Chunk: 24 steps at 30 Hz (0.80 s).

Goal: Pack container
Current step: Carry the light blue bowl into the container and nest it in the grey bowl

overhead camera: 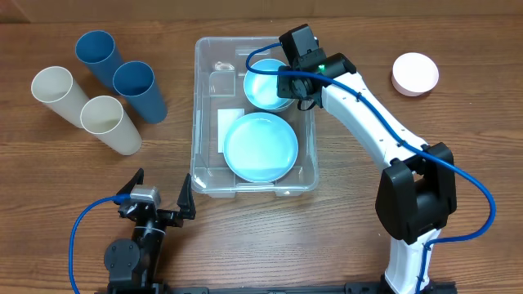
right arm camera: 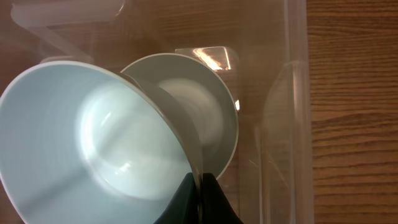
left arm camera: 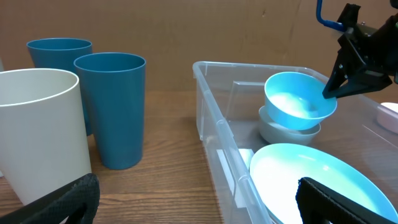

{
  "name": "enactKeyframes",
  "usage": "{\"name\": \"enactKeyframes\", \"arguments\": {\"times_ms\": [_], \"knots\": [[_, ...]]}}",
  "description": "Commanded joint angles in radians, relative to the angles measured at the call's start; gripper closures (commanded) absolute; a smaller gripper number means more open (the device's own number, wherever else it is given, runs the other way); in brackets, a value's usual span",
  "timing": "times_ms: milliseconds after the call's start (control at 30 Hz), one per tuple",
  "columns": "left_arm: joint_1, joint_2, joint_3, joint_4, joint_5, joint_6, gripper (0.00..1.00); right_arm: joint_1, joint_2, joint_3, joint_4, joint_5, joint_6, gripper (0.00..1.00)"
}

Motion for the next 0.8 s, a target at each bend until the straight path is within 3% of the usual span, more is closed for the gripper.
{"name": "enactKeyframes", "arguments": {"times_ms": [0, 67, 133, 433, 600, 767], "knots": [[0.008, -0.005, -0.003, 0.0, 0.001, 0.015, 0.0, 0.0, 0.018, 0.001, 0.015, 0.017, 0.0, 0.96], [0.008, -0.005, -0.003, 0.0, 0.001, 0.015, 0.0, 0.0, 0.018, 0.001, 0.025, 0.017, -0.001, 0.58], [0.008, -0.005, -0.003, 0.0, 0.001, 0.015, 0.0, 0.001, 0.018, 0.001, 0.033, 0.016, -0.006, 0.55], [0.008, -0.005, -0.003, 0.0, 0.001, 0.015, 0.0, 0.003, 0.017, 0.087, -0.021, -0.021, -0.056, 0.62], [0.008, -0.005, -0.003, 0.0, 0.001, 0.015, 0.0, 0.009, 0.019, 0.091, -0.065, -0.071, -0.056, 0.87], [0.008, -0.005, -0.003, 0.0, 0.001, 0.015, 0.0, 0.054, 0.023, 0.087, -0.054, -0.071, -0.056, 0.93]]}}
